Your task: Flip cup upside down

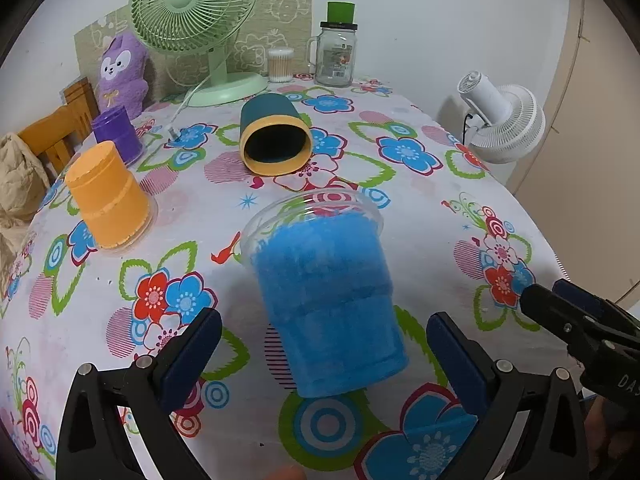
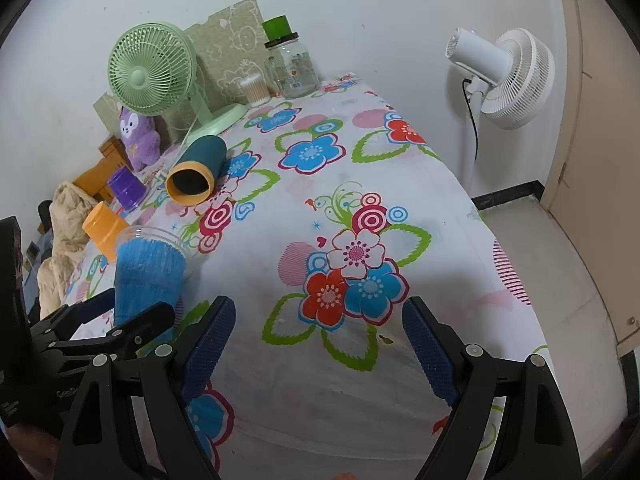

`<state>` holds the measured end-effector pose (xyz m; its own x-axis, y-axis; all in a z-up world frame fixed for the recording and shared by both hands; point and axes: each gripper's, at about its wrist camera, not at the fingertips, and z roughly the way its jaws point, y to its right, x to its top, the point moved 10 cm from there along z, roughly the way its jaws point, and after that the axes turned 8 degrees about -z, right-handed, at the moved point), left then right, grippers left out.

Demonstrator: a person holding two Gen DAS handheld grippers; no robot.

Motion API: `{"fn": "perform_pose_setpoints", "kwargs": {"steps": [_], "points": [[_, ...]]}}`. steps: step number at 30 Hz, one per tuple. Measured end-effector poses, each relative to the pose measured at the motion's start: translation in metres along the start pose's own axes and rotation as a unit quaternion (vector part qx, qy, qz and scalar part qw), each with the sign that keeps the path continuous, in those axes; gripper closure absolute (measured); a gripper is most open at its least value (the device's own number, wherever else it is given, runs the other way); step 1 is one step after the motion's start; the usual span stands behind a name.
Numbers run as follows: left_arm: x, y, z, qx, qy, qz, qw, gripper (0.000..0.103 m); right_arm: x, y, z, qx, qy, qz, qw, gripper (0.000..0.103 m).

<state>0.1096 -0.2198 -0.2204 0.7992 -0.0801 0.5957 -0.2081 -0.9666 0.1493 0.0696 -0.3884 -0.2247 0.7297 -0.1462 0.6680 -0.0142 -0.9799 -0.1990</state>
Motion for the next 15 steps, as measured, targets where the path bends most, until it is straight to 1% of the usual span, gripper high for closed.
{"fn": "perform_pose_setpoints", "kwargs": {"steps": [3,6,12,14,15], "points": [[-0.0004,-0.0013,0.0005,0.002,0.003,0.000,1.0000,0.001,-0.0005,-0.0006,0.0000,0.001,-0.001,0.000,1.000,0.015],[-0.0027,-0.0011,0.0018,0.001,0.001,0.004,1.0000,0.003,-0.0003,-0.0012,-0.0006,0.001,-0.001,0.000,1.000,0.015],[-0.0066,0.0002,0.0048,0.002,-0.006,0.011,0.9999,0.017,-0.0006,-0.0022,-0.0002,0.002,-0.002,0.000,1.000,0.015],[-0.0080,-0.0002,0.0060,0.002,-0.009,0.011,0.9999,0.025,-0.0009,-0.0028,-0.0001,0.002,-0.002,-0.001,1.000,0.015],[-0.0085,-0.0008,0.0066,0.002,-0.010,0.009,0.9999,0.028,-0.0013,-0.0033,0.0002,0.002,-0.002,-0.001,1.000,0.015]]}}
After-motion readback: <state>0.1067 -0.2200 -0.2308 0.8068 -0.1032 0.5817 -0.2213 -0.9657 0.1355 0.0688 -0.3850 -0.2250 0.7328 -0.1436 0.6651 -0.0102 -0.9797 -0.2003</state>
